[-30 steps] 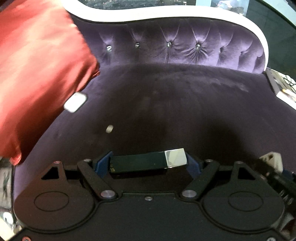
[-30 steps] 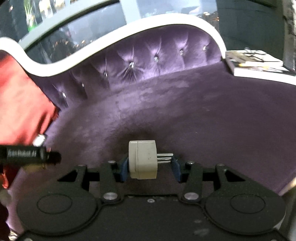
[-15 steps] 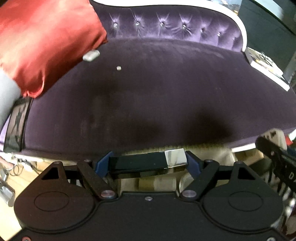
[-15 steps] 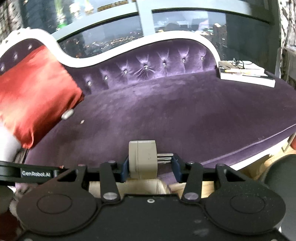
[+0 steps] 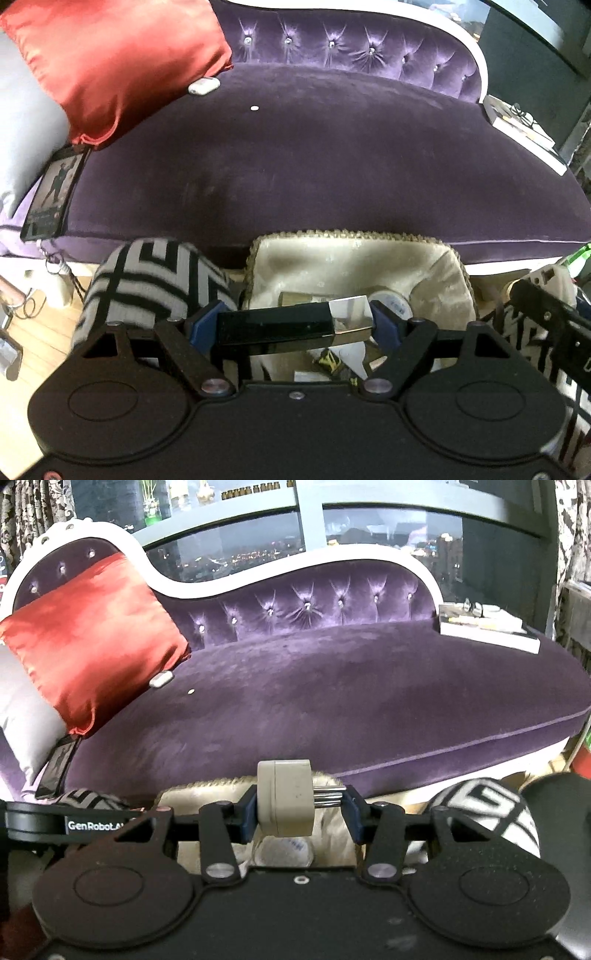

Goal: Organize rigid objects
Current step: 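Open both tools to drop the charger and adapter into the basket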

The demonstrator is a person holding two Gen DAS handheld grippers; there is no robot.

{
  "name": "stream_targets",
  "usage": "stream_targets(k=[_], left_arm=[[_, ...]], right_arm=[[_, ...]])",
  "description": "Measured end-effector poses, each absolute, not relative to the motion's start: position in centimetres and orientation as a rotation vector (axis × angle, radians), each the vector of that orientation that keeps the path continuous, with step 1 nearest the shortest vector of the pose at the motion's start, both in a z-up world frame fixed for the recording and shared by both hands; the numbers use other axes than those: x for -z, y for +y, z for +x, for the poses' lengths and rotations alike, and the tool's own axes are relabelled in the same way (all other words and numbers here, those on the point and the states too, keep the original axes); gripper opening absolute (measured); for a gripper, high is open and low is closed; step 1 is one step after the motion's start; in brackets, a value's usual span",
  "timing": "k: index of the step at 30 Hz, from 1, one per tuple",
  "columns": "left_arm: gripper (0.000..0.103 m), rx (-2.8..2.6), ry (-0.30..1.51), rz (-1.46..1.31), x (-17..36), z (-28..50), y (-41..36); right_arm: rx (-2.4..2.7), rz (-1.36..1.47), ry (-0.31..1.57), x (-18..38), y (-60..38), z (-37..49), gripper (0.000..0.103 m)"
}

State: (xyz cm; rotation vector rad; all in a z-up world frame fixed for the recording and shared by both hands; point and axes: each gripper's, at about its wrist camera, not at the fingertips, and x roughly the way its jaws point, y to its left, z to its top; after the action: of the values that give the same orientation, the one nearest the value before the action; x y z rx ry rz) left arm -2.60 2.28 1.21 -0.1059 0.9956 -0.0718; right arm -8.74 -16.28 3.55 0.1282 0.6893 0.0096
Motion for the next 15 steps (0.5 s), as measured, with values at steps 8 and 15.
stream_targets(k=[8,15], left_arm=[[0.078,0.080,0.964,-0.055,-1.0,-3.3,1.3],[0.078,0.076,0.992,-0.081,-0.4,-2.7,1.3]], right_arm=[[-0.009,0.133,0.700,-3.3,-16.2,-9.4,0.046],[-0.007,0.157,0.726,-2.7,-16.4,-8.5,0.046]])
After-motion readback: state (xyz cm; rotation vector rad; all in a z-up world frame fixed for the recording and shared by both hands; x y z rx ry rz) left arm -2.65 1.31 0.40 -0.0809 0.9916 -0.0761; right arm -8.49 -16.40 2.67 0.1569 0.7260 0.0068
